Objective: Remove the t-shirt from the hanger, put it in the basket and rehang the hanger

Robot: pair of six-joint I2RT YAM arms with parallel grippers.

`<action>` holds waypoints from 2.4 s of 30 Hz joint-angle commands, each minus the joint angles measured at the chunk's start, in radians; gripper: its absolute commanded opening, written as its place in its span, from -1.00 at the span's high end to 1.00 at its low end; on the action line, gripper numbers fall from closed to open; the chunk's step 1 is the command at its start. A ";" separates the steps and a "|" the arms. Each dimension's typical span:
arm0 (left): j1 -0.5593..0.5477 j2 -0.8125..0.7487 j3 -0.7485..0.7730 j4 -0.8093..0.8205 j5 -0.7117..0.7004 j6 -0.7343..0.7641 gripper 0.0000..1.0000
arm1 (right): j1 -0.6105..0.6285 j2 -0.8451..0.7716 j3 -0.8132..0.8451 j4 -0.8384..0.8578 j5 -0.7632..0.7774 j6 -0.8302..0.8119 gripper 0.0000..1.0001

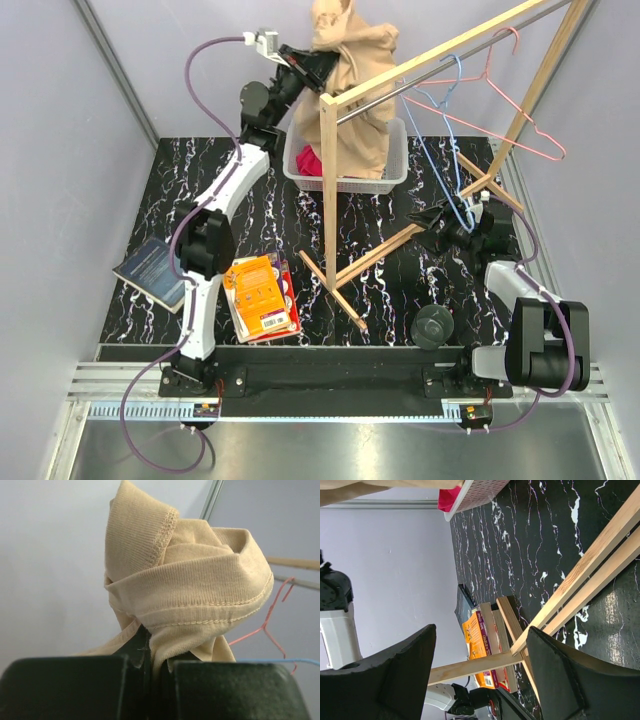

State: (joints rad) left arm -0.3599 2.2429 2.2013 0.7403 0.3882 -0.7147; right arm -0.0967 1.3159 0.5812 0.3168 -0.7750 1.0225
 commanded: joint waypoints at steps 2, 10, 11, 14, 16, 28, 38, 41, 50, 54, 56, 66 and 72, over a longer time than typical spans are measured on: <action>-0.028 -0.025 -0.129 0.028 0.008 -0.002 1.00 | -0.011 0.011 -0.011 0.056 -0.033 -0.019 -0.62; -0.045 0.034 -0.193 -0.117 0.107 -0.117 1.00 | -0.020 -0.012 -0.041 0.062 -0.052 -0.016 -0.62; -0.045 0.037 -0.190 -0.146 0.107 -0.126 1.00 | -0.021 -0.014 -0.043 0.061 -0.053 -0.016 -0.62; -0.040 0.053 -0.161 -0.300 0.089 -0.134 1.00 | -0.026 -0.024 -0.055 0.059 -0.058 -0.018 -0.62; -0.036 0.067 -0.163 -0.402 0.049 -0.150 1.00 | -0.028 -0.024 -0.063 0.062 -0.060 -0.018 -0.62; 0.058 0.024 -0.385 -0.624 -0.159 -0.316 1.00 | -0.038 -0.038 -0.081 0.061 -0.061 -0.021 -0.64; 0.010 0.122 -0.254 -0.723 -0.282 -0.319 1.00 | -0.038 -0.004 -0.081 0.064 -0.052 -0.030 -0.63; -0.023 0.173 -0.170 -0.728 -0.281 -0.270 1.00 | -0.040 -0.004 -0.080 0.062 -0.055 -0.030 -0.63; -0.010 0.065 -0.308 -0.738 -0.428 -0.129 0.69 | -0.046 0.000 -0.078 0.059 -0.060 -0.033 -0.64; -0.001 -0.032 -0.404 -0.673 -0.448 -0.056 0.09 | -0.046 0.009 -0.076 0.064 -0.064 -0.035 -0.64; 0.001 -0.054 -0.358 -0.717 -0.431 0.000 -0.08 | -0.046 0.006 -0.076 0.065 -0.067 -0.033 -0.64; 0.007 -0.204 -0.374 -0.739 -0.364 0.061 -0.53 | -0.046 -0.053 -0.096 0.053 -0.070 -0.013 -0.64; 0.007 -0.331 -0.494 -0.739 -0.347 0.081 -0.55 | -0.046 -0.106 -0.100 -0.007 -0.058 -0.024 -0.64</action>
State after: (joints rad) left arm -0.3531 2.0232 1.7729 -0.0265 0.0185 -0.6754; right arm -0.1379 1.2583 0.4831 0.3378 -0.8242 1.0069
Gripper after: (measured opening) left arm 0.770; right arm 0.818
